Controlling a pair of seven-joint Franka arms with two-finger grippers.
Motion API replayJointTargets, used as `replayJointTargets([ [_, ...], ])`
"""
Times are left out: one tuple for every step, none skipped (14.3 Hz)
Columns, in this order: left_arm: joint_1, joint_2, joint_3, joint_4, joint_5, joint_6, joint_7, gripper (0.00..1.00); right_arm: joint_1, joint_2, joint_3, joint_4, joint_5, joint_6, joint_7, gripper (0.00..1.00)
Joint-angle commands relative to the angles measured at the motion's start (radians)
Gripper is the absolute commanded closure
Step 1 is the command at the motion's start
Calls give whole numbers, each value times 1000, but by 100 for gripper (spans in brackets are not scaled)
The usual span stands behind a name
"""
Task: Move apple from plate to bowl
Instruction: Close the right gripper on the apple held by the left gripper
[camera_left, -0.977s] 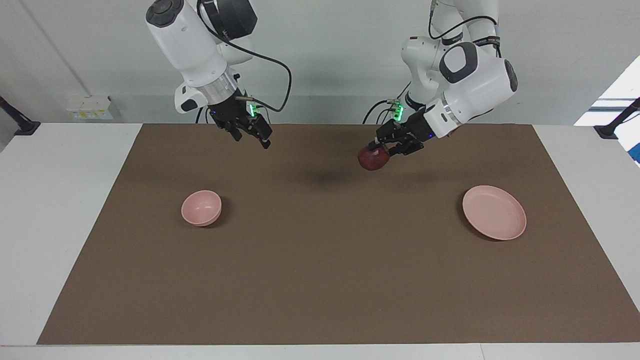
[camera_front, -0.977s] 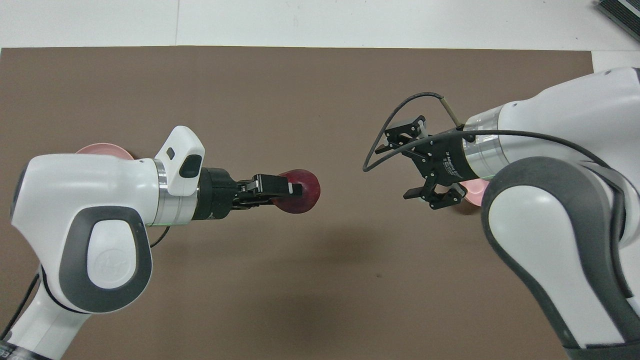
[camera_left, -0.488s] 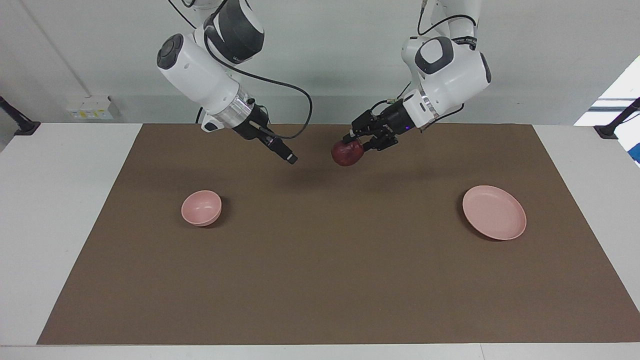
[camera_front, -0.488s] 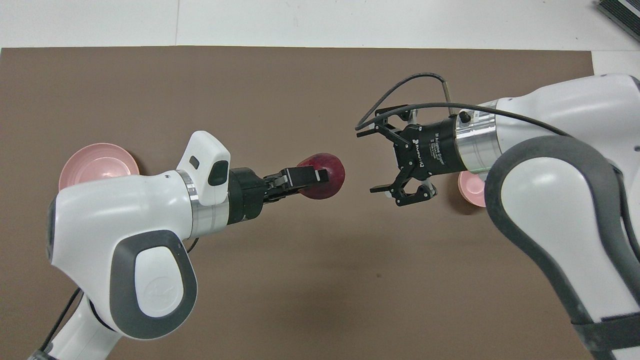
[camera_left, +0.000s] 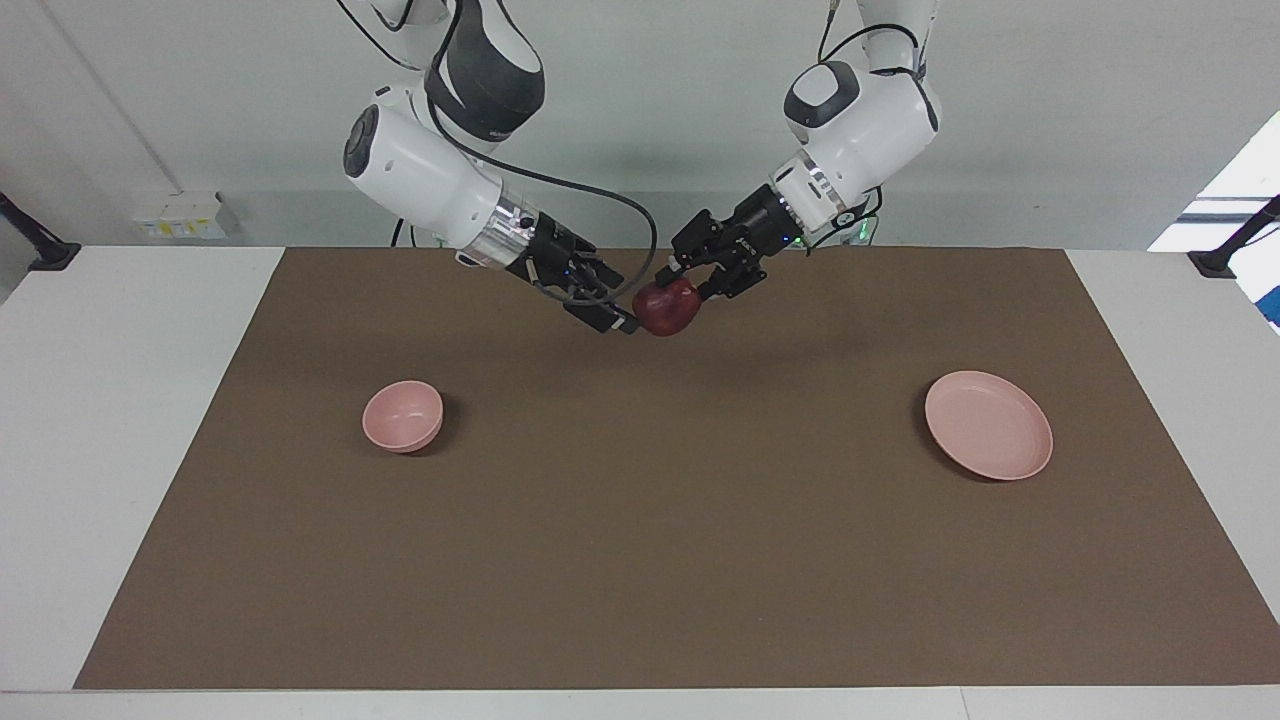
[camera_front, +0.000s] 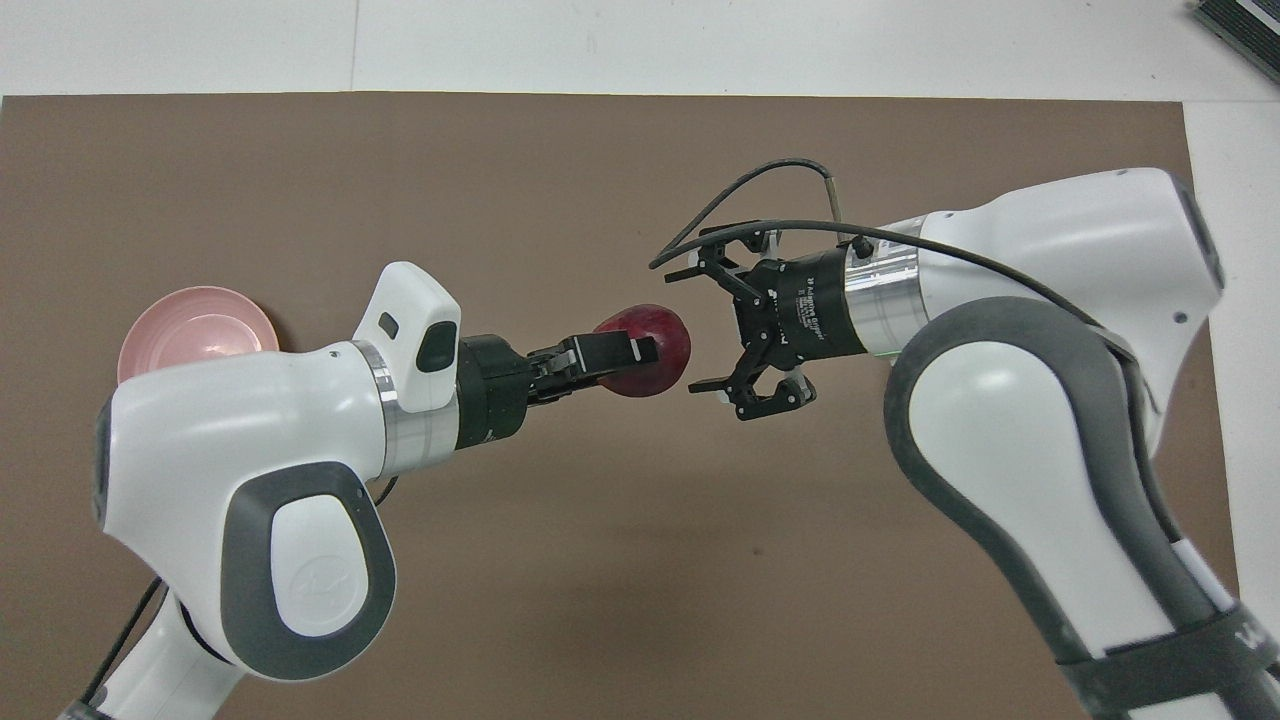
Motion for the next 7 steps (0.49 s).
replayJointTargets([
  [-12,-19,3,-7,-14,15,-11,100,27,2,-2,-10,29,33,17,0],
  [-12,-19,3,-7,-14,15,-11,100,33,4,-2,-10,29,34,17,0],
  [-12,-19,3,-7,-14,13,-11,100,42,6,-2,-10,29,37,17,0],
  [-12,-19,3,-9,-14,10,-11,100,47,12,-2,-10,29,39,17,0],
  [-12,-19,3,-9,-14,9,-11,100,49,13,-2,-10,29,39,17,0],
  [-10,-19,5,-9,-14,4,-11,100,49,13,-2,-10,29,37,17,0],
  [-10,-19,5,-9,-12,3,-11,100,49,13,-2,-10,29,37,17,0],
])
